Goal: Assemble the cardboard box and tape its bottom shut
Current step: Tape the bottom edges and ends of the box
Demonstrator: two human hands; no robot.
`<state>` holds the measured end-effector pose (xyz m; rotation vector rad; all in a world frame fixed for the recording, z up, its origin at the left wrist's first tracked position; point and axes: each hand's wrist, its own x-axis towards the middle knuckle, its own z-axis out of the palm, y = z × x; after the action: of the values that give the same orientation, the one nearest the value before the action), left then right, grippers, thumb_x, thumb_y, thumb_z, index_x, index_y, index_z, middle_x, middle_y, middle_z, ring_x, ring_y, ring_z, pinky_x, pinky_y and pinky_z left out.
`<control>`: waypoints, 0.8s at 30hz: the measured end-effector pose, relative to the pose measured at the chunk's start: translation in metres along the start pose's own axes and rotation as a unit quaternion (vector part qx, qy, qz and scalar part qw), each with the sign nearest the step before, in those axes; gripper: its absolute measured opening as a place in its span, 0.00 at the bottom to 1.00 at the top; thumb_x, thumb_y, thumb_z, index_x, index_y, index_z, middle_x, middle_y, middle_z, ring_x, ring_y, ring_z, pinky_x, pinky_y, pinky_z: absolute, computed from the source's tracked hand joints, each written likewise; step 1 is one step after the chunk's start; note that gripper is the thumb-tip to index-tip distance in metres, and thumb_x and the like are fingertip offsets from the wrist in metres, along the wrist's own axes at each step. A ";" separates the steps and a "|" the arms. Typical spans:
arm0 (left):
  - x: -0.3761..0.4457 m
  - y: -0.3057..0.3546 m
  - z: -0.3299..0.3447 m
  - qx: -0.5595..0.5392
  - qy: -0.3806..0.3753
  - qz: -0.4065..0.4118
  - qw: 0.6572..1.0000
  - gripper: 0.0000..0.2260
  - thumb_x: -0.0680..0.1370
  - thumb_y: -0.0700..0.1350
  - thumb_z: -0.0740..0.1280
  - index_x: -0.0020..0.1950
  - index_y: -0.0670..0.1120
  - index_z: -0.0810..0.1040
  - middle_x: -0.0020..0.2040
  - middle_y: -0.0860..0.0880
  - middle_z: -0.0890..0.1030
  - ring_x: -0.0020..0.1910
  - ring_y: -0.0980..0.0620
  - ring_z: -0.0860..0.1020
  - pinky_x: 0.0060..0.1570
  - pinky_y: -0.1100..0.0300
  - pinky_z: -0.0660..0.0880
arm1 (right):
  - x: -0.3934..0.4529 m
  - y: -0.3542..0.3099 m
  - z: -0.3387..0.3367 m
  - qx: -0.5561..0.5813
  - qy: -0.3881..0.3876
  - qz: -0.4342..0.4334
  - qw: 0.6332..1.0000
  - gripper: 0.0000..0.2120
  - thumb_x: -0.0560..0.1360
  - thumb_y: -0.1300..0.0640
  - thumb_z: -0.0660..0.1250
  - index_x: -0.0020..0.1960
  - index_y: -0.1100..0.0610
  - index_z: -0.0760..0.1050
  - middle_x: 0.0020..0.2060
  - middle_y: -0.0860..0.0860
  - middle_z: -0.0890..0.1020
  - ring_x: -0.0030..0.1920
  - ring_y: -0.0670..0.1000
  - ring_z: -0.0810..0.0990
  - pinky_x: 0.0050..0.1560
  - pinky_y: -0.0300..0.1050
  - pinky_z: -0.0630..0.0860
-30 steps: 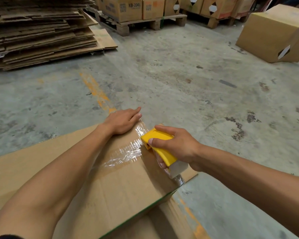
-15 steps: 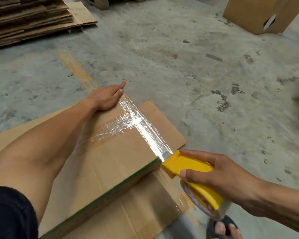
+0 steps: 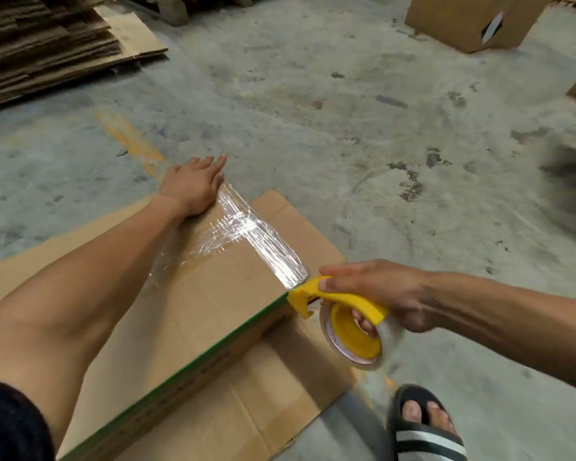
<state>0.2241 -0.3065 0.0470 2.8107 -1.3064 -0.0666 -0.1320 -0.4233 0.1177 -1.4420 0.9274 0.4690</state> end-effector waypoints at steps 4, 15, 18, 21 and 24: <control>-0.017 0.007 0.001 -0.072 0.042 0.021 0.996 0.25 0.82 0.55 0.51 0.78 0.49 0.60 0.77 0.43 0.64 0.76 0.42 0.62 0.73 0.46 0.60 | 0.010 0.037 -0.001 -0.130 0.003 0.097 0.987 0.21 0.63 0.47 0.79 0.55 0.51 0.83 0.47 0.51 0.85 0.37 0.51 0.80 0.39 0.47 0.80; -0.133 0.123 0.012 -0.047 -0.015 0.257 0.965 0.29 0.79 0.64 0.51 0.75 0.51 0.67 0.70 0.51 0.72 0.77 0.49 0.59 0.76 0.47 0.45 | 0.040 -0.003 -0.047 -0.047 0.131 0.006 0.990 0.21 0.71 0.57 0.75 0.63 0.58 0.78 0.45 0.58 0.84 0.31 0.53 0.79 0.36 0.46 0.79; -0.141 0.140 0.020 -0.045 0.002 0.260 0.964 0.24 0.78 0.57 0.54 0.70 0.50 0.73 0.63 0.51 0.77 0.72 0.47 0.66 0.75 0.42 0.52 | 0.042 -0.016 -0.050 -0.057 0.135 -0.014 0.989 0.25 0.71 0.55 0.76 0.67 0.55 0.76 0.50 0.57 0.84 0.36 0.53 0.81 0.33 0.44 0.80; -0.141 0.149 0.024 -0.031 0.033 0.243 0.969 0.18 0.76 0.54 0.57 0.58 0.50 0.80 0.53 0.51 0.81 0.62 0.46 0.74 0.72 0.41 0.57 | 0.044 -0.022 -0.050 -0.072 0.146 -0.037 0.986 0.27 0.71 0.54 0.76 0.68 0.54 0.75 0.54 0.57 0.83 0.42 0.55 0.83 0.40 0.48 0.82; -0.136 0.160 0.021 0.002 0.016 0.232 0.973 0.17 0.79 0.53 0.54 0.50 0.50 0.81 0.48 0.52 0.81 0.56 0.47 0.74 0.73 0.41 0.52 | 0.047 -0.029 -0.049 -0.084 0.150 -0.051 0.984 0.27 0.70 0.53 0.76 0.68 0.53 0.76 0.56 0.55 0.81 0.46 0.55 0.82 0.40 0.47 0.81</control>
<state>0.0134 -0.3061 0.0378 2.4183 -1.9101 -0.0013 -0.0945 -0.4855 0.1058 -1.7371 1.0653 0.2610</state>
